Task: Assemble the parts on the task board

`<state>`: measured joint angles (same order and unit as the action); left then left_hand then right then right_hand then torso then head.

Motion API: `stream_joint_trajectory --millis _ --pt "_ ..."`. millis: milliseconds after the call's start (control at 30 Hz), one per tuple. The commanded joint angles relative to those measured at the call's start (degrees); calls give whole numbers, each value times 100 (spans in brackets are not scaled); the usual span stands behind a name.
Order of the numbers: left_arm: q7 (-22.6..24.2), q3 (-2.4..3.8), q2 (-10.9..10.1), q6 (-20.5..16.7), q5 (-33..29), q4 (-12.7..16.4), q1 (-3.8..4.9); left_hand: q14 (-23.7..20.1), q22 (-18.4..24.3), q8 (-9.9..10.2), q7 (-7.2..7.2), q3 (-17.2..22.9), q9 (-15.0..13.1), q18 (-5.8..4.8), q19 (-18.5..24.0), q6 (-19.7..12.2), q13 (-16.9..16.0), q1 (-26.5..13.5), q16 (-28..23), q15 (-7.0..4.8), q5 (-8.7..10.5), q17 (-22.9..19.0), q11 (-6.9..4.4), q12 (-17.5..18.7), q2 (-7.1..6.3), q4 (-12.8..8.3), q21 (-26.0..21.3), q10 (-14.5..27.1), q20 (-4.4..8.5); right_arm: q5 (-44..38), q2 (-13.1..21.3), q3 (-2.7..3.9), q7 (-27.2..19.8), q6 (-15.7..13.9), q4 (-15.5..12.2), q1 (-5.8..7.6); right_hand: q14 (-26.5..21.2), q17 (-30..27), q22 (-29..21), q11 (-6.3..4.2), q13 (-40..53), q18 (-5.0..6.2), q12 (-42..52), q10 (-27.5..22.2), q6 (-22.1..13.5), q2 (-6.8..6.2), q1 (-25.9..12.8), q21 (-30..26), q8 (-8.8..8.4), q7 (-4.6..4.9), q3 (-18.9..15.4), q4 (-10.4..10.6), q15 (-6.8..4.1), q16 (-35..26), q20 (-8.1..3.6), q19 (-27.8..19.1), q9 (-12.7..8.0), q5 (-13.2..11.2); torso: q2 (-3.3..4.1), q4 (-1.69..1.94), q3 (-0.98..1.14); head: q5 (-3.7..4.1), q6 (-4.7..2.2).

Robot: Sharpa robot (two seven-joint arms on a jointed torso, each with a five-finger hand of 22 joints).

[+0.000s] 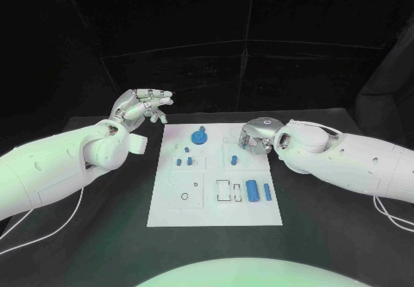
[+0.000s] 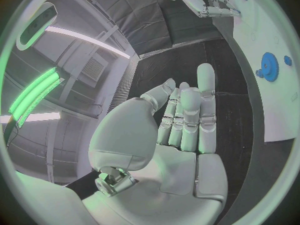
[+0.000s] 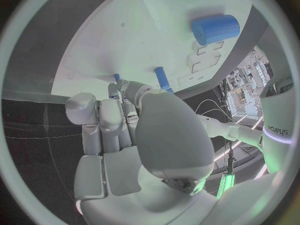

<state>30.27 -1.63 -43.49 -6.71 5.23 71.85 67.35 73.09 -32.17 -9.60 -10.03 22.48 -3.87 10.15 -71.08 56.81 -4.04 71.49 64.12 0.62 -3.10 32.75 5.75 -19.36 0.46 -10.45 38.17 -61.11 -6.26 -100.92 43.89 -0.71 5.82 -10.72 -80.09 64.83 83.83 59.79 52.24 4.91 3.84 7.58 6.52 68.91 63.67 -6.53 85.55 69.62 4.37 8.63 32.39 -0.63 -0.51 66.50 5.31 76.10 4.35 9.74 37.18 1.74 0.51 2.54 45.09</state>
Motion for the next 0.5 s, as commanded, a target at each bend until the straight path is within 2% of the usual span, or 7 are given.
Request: stream_joint_trajectory --millis 33,367,500 --pt "9 3 3 83 -26 3 7 -31 7 6 -25 -2 5 34 25 -27 7 53 -45 3 7 -25 1 -36 -13 -29 -40 60 0 118 61 5 -100 -459 -105 15 146 2 18 -51 10 -74 -27 76 34 -12 -88 36 -15 -7 41 5 -28 27 -20 27 3 -6 2 11 -3 6 -5" --pt "2 2 -7 78 -26 19 7 -39 9 7 -28 2 6 34 28 -31 9 57 -53 5 7 -40 4 -36 -14 -37 -44 66 0 197 309 12 -27 -621 -497 43 150 19 39 -51 12 -76 -31 80 40 -24 -131 50 -14 -7 57 -11 -27 48 -18 31 4 -12 -5 8 -18 -30 -32" --pt "2 2 -11 77 -26 31 7 -39 9 7 -28 2 6 34 28 -31 9 57 -53 5 7 -40 4 -36 -14 -37 -44 66 0 269 378 17 -9 -699 -755 61 152 26 49 -51 12 -78 -32 81 42 -30 -148 57 -14 -7 60 -16 -27 57 -18 34 5 -15 2 10 -6 -46 -56"
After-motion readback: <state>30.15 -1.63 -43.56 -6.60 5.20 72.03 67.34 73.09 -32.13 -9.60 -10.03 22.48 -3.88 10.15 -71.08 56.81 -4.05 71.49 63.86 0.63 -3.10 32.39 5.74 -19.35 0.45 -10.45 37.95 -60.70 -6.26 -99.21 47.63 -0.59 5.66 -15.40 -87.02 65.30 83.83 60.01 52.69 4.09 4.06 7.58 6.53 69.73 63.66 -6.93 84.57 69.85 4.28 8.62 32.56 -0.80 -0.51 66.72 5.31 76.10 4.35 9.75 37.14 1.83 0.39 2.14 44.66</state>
